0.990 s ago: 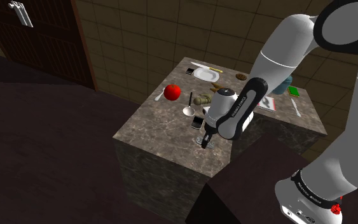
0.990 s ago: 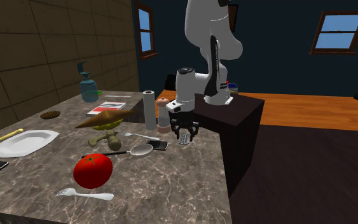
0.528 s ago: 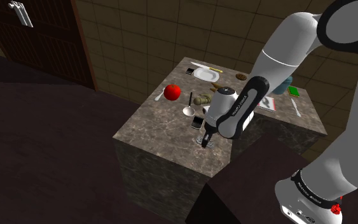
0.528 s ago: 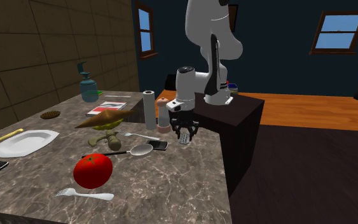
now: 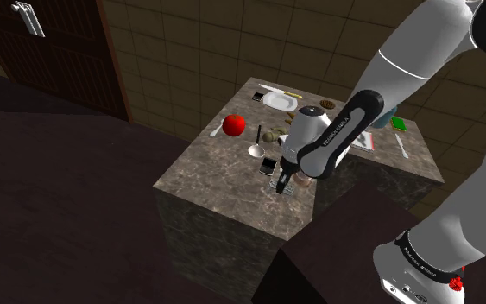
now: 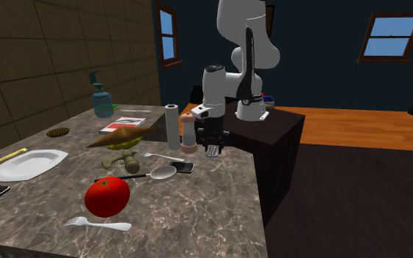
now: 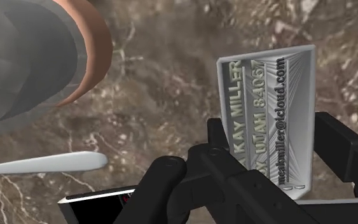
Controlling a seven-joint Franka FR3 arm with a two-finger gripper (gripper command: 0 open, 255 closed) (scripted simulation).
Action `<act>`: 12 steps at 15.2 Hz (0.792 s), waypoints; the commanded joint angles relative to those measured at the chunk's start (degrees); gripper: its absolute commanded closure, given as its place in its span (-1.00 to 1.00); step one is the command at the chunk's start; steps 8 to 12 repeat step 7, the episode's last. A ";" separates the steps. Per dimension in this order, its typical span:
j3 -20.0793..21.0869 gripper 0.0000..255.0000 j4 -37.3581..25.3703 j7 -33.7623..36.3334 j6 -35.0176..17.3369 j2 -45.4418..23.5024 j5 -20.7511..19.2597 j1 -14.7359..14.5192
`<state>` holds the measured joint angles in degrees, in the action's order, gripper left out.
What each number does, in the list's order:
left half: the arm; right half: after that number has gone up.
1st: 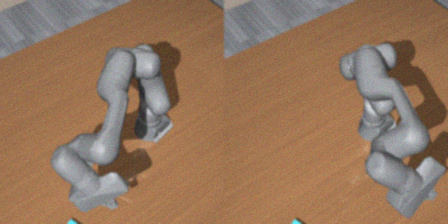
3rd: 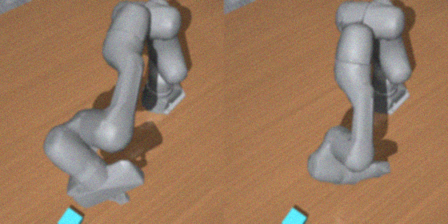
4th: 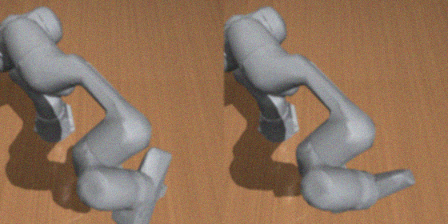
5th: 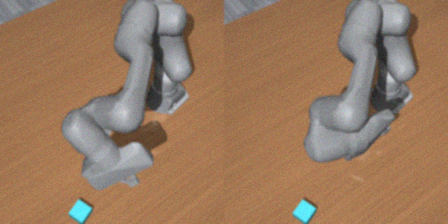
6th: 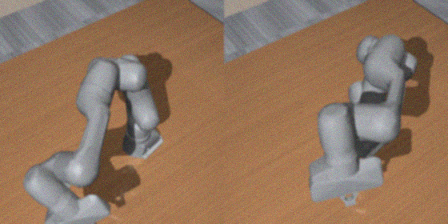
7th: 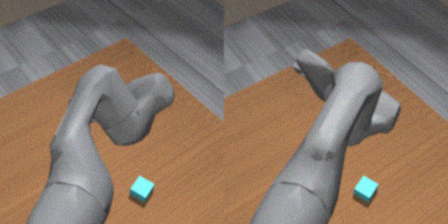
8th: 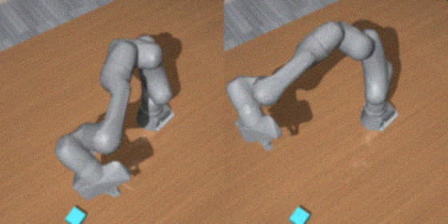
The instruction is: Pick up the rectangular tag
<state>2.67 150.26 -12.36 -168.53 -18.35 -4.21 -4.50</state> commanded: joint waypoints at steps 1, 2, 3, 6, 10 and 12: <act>0.39 1.00 0.50 -0.23 1.45 1.92 0.33 0.29; 0.60 1.00 0.72 -0.38 2.25 2.94 0.53 0.46; 0.81 1.00 0.91 -0.55 3.06 3.94 0.75 0.62; 1.21 1.00 1.30 -0.94 4.82 6.09 1.27 0.89; 1.20 1.00 1.29 -0.94 4.83 6.09 1.28 0.89; 1.20 1.00 1.29 -0.94 4.83 6.09 1.28 0.89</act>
